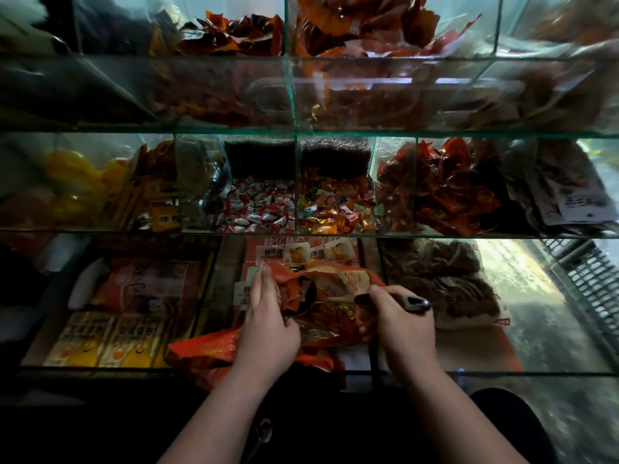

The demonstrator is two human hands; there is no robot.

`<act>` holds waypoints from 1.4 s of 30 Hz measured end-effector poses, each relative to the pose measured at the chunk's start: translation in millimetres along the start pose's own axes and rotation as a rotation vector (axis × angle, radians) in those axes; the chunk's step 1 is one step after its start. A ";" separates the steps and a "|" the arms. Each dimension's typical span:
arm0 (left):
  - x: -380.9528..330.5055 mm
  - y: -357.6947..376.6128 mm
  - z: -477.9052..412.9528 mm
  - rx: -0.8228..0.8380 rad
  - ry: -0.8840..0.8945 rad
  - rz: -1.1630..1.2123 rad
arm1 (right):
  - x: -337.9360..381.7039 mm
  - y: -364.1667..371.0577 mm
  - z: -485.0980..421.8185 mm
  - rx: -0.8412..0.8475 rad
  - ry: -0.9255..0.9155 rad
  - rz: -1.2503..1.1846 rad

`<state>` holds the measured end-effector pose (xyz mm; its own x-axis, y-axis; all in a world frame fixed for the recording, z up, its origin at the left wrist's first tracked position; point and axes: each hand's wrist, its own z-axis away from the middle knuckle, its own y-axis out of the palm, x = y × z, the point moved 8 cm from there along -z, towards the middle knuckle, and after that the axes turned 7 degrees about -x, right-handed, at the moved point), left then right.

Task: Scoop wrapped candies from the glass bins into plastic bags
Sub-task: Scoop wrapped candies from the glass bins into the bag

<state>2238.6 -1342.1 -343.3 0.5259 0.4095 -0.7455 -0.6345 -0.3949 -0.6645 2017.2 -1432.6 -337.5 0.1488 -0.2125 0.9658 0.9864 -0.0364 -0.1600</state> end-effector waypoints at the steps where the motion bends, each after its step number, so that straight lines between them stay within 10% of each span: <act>1: -0.8 -1.8 0.5 -0.003 -0.001 -0.010 | 3.9 -6.9 3.1 -0.029 -0.036 0.002; 7: -37.1 -27.4 20.0 -0.301 0.256 -0.034 | 40.6 -40.5 29.3 -0.108 -0.258 0.051; 17: -46.8 41.3 1.7 0.119 0.175 -0.245 | 72.7 -78.8 53.3 -0.100 -0.293 -0.026; 24: -55.3 28.9 -2.4 -0.017 0.265 -0.096 | 96.3 -73.7 72.3 0.101 -0.262 -0.183; 35: -155.1 -9.3 -50.7 -0.133 0.542 0.007 | 159.9 -92.7 65.4 -0.109 -0.425 -0.332; 42: -155.1 1.8 -122.0 0.076 0.277 -0.174 | 153.0 -18.3 22.8 0.068 -0.878 0.429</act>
<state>2225.0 -1506.6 -235.2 0.7576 0.2224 -0.6137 -0.5563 -0.2720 -0.7852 2023.5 -1442.2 -182.2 0.4674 0.6086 0.6412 0.8344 -0.0639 -0.5475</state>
